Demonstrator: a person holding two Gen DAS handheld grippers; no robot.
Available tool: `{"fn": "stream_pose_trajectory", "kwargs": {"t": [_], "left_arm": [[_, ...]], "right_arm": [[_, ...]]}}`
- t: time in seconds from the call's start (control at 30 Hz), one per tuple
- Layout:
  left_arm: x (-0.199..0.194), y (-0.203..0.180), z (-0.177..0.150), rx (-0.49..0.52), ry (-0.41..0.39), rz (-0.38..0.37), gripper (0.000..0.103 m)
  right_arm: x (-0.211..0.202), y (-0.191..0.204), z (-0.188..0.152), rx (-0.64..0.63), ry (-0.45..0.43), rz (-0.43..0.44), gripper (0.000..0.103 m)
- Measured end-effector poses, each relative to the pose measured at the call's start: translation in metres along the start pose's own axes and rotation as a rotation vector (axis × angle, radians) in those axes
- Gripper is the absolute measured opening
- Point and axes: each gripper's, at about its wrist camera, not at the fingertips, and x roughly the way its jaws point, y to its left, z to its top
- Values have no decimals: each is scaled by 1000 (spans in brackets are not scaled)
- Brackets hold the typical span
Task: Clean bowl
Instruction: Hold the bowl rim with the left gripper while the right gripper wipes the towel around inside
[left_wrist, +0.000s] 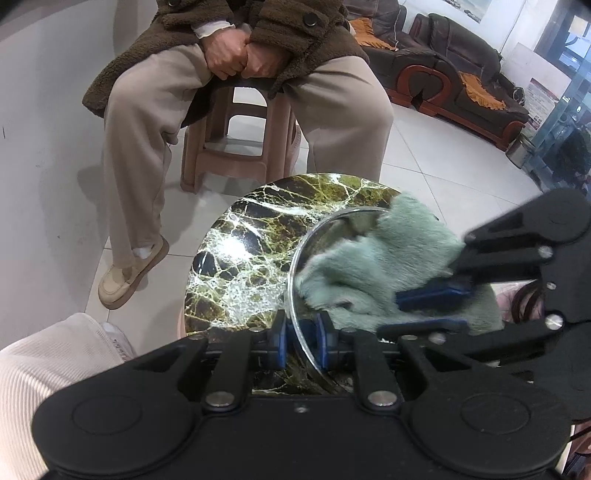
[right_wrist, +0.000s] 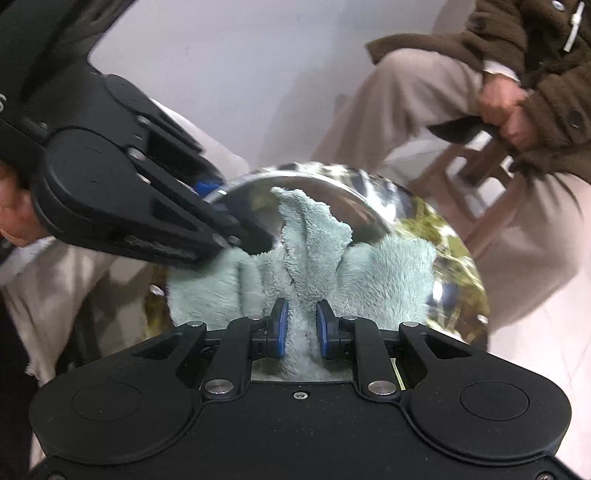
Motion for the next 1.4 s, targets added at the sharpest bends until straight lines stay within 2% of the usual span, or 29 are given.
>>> {"fn": "stream_pose_trajectory", "kwargs": {"t": [0.1, 0.23, 0.33, 0.43, 0.6, 0.7, 0.8, 0.87, 1.0, 1.1, 1.23, 1.3, 1.4], "left_arm": [[0, 0, 0, 4, -2, 1, 15], [0, 0, 0, 4, -3, -1, 15], [1, 1, 1, 4, 1, -6, 15], [0, 2, 1, 4, 2, 0, 15], [-1, -2, 0, 23, -6, 18, 15], [0, -1, 0, 20, -11, 13, 15], [2, 1, 2, 20, -4, 4, 15], [2, 2, 2, 17, -2, 1, 15], [1, 1, 2, 18, -4, 5, 15], [0, 2, 1, 15, -1, -4, 15], [0, 5, 3, 10, 4, -18, 15], [0, 6, 3, 10, 5, -19, 15], [-1, 5, 3, 14, 4, -9, 15]], "right_arm": [[5, -12, 7, 38, -30, -31, 16], [-1, -14, 0, 47, 13, -51, 14], [-5, -2, -7, 32, 55, -16, 16], [-2, 4, -3, 29, 36, 28, 16], [3, -14, 6, 58, -15, -53, 14], [-6, -9, -4, 31, 29, -68, 14], [-9, 4, -7, 12, 53, -24, 16], [-5, 9, -1, 3, 36, 5, 16], [8, 1, 14, -6, 2, -59, 16], [4, -8, 11, 14, 29, -73, 16], [-5, 1, 0, 6, 96, -21, 16], [-4, 7, 4, -2, 95, 17, 16], [6, 9, 16, -11, 66, 14, 16]]}}
